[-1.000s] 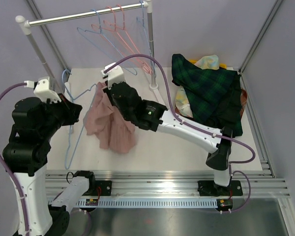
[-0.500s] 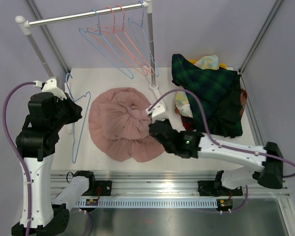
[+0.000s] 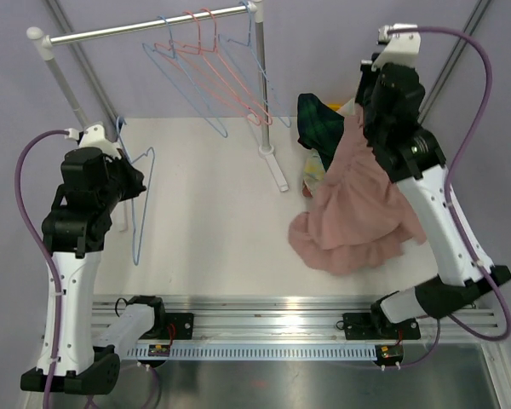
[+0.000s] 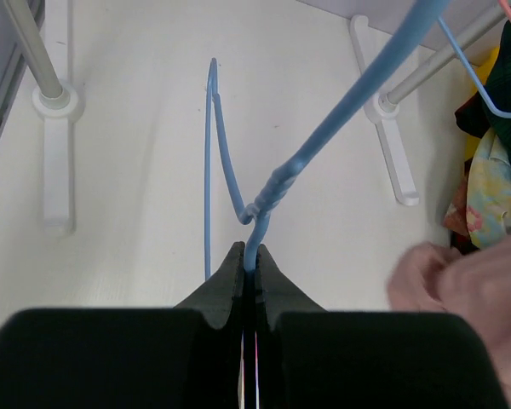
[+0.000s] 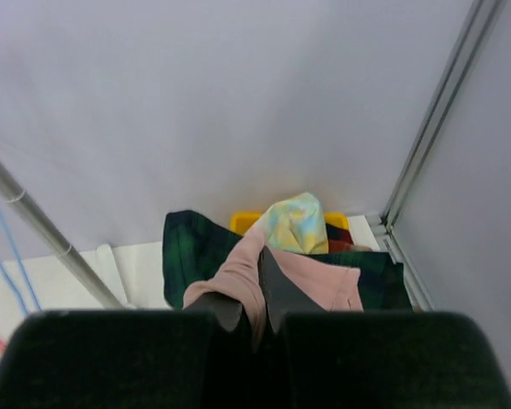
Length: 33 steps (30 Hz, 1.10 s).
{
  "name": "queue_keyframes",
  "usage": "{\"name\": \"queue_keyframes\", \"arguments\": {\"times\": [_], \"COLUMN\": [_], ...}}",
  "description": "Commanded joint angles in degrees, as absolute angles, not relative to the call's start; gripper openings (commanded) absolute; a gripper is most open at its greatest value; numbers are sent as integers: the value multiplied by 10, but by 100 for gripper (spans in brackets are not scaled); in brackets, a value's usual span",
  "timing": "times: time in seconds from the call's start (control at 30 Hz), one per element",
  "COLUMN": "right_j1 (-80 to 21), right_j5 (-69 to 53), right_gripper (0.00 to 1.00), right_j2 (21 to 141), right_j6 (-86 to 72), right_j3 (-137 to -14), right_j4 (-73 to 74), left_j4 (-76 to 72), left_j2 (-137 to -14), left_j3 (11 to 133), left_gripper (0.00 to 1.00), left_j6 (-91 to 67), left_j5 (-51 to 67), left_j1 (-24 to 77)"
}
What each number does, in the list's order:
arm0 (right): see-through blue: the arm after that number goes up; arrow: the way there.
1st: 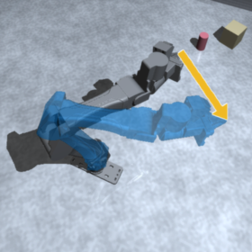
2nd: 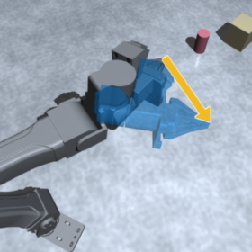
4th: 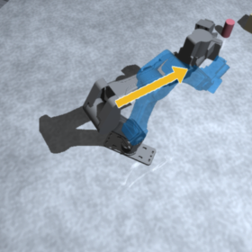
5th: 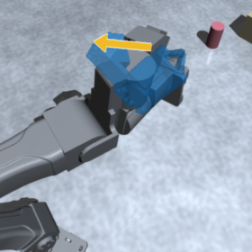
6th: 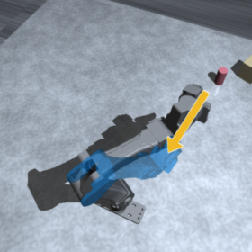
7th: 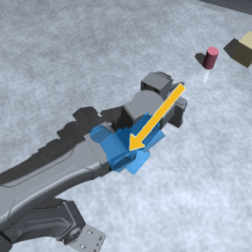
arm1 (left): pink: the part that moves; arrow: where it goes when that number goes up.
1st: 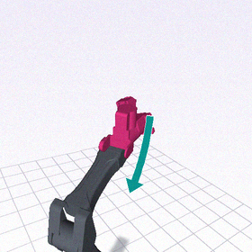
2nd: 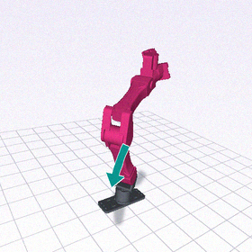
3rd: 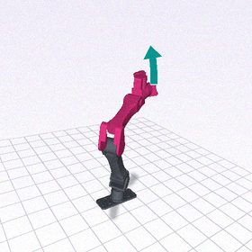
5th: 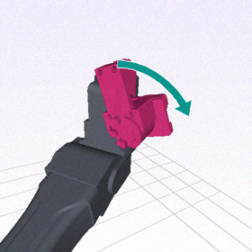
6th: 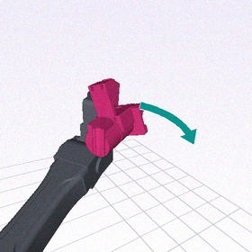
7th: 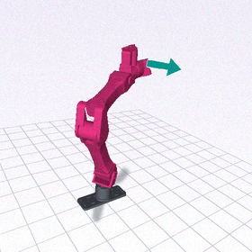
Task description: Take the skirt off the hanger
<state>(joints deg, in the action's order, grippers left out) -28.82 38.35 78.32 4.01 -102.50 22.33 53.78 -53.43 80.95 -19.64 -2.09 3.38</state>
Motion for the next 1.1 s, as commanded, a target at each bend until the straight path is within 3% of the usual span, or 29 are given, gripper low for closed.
{"name": "queue_keyframes", "arguments": {"times": [0.0, 0.2, 0.33, 0.37, 0.4, 0.43, 0.47, 0.5, 0.77, 1.07], "right_j1": [-220, -140, -70, -58, -54, -52, -53, -53, -65, -114], "right_j5": [297, 243, 212, 182, 171, 165, 160, 159, 70, 33], "right_gripper": [0, 0, 0, 6, 21, 52, 71, 99, 99, 99], "right_j2": [877, 1064, 1099, 1096, 1091, 1079, 1071, 1061, 900, 822], "right_j6": [72, 55, -28, -50, -89, -104, -118, -157, -262, -258], "right_j3": [-1181, -1429, -1367, -1304, -1268, -1231, -1194, -1118, -718, -604], "right_j4": [214, 277, 259, 255, 243, 235, 229, 215, 64, 27], "left_j4": [477, 461, 445, 440, 439, 435, 433, 433, 441, 384], "left_j2": [-540, -561, -588, -597, -613, -625, -635, -659, -814, -979], "left_j3": [819, 825, 849, 860, 888, 907, 924, 942, 1173, 1313], "left_gripper": [0, 0, 0, 0, 0, 0, 0, 0, 0, 0], "left_j6": [-178, -162, -156, -155, -152, -151, -149, -148, -146, -160], "left_j5": [-57, -66, -79, -81, -83, -86, -88, -91, -73, -73], "left_j1": [35, 35, 35, 35, 35, 35, 35, 35, 35, 35]}}
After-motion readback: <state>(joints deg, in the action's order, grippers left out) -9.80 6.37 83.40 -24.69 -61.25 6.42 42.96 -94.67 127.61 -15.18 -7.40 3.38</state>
